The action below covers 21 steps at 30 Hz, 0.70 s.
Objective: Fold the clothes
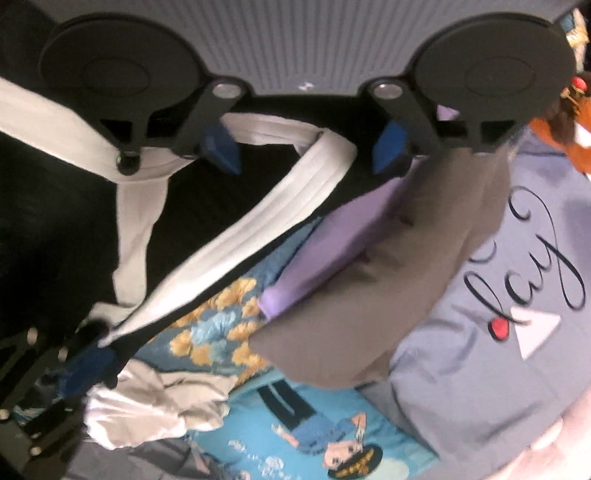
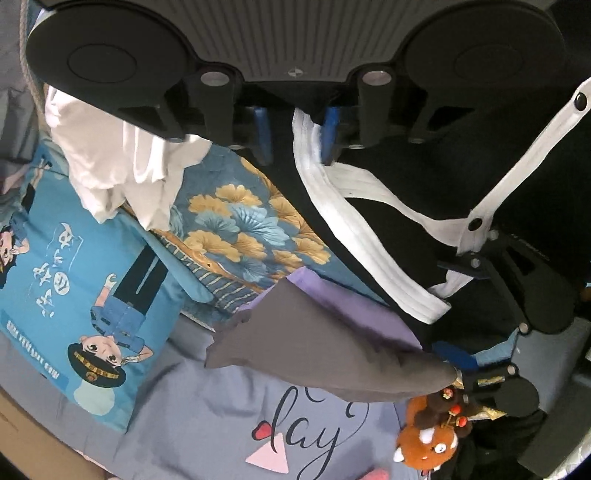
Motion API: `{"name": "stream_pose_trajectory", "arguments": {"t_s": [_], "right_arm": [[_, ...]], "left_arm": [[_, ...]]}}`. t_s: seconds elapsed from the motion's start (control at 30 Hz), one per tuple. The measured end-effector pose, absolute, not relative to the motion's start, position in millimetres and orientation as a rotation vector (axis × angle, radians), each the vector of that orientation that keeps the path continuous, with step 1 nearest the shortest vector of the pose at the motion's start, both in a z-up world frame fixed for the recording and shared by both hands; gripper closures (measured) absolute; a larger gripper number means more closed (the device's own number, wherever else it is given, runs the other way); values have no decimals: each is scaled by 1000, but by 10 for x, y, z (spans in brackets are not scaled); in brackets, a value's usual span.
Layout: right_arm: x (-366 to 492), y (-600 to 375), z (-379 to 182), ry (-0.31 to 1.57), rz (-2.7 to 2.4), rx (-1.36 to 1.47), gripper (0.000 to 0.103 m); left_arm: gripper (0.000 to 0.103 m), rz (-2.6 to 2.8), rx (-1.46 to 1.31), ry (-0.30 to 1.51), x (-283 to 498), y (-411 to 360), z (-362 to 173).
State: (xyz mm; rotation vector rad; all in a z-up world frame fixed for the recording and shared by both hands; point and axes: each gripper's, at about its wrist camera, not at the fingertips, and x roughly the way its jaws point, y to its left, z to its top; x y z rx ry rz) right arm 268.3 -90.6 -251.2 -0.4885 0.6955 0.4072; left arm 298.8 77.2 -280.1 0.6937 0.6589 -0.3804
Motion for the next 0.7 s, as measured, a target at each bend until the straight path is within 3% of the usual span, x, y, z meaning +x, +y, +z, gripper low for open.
{"name": "stream_pose_trajectory", "arguments": {"t_s": [0.03,0.1,0.23,0.27,0.7], "right_arm": [[2683,-909,-2502,694,399,-491,99],[2662,-923,-2469,671,377,-499,100],[2590,-988,-2310,610,360,-480,100],[2567,-999,-2262,592,357,-477,100],[2681,-884,-1628,394,320,-538,101]], "left_arm": [[34,-376,678,669,3017,775,-2797],[62,-368,645,687,3074,782,-2785],[81,-323,624,673,3072,818,-2700],[95,-308,617,657,3054,831,-2654],[95,-120,505,518,3021,1052,-1878]]}}
